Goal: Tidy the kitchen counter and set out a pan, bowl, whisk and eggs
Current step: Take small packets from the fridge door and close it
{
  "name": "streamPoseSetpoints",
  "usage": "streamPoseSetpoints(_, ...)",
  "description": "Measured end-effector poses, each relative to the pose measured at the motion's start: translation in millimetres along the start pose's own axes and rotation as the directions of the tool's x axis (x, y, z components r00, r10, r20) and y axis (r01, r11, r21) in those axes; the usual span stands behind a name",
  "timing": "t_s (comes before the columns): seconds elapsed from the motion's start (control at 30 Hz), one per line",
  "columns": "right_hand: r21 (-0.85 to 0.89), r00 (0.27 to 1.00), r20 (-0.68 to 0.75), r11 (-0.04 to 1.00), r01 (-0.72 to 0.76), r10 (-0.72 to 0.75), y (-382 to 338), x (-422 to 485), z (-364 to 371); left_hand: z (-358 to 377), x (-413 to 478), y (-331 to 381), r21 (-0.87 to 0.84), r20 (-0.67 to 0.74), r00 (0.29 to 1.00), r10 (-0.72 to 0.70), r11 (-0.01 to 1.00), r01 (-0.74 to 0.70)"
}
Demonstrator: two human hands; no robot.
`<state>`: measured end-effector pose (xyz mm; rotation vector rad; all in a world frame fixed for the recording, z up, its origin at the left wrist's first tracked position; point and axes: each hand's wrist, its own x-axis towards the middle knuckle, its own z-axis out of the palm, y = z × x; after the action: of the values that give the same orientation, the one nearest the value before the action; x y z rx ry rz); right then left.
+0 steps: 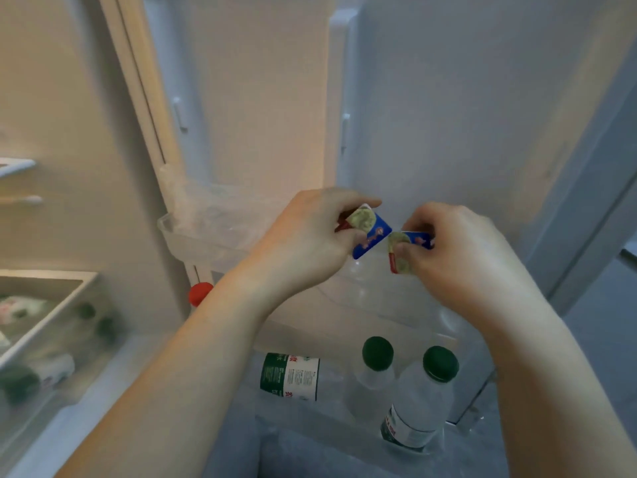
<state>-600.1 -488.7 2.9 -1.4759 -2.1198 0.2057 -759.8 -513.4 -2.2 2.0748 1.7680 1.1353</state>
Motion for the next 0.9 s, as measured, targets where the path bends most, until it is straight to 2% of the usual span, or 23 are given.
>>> streamPoseSetpoints(0.13,0.065,0.996,-0.035,0.995,0.081,-0.079,-18.8,0.1,4.1,-15.2,-13.1,0.4,-0.085,-0.18,0.983,-0.037,0.996,0.022)
streamPoseSetpoints(0.2,0.123,0.988,-0.098,0.984,0.129,-0.117,-28.3,-0.7,5.6,-22.8,-20.6,2.4,-0.084,-0.246,0.968,-0.059,0.996,0.04)
streamPoseSetpoints(0.4,0.316,0.911,-0.191,0.856,0.408,-0.364,-60.9,-6.5,17.1,-47.2,-62.7,3.9,-0.061,-0.482,0.855,-0.191,0.981,0.185)
streamPoseSetpoints(0.6,0.455,0.802,-0.096,0.69,0.563,-0.59,-69.8,-17.2,38.7,-42.1,-111.8,13.8,-0.063,-0.659,0.677,-0.327,0.921,0.384)
streamPoseSetpoints(0.77,0.541,0.642,-0.035,0.525,0.656,-0.766,-68.9,-39.7,50.1,-18.0,-150.1,40.4,-0.119,-0.803,0.431,-0.412,0.819,0.561)
streamPoseSetpoints(0.9,0.576,0.5,0.031,0.424,0.699,-0.866,-62.9,-69.6,49.2,8.6,-183.6,74.3,-0.215,-0.856,0.229,-0.464,0.723,0.657)
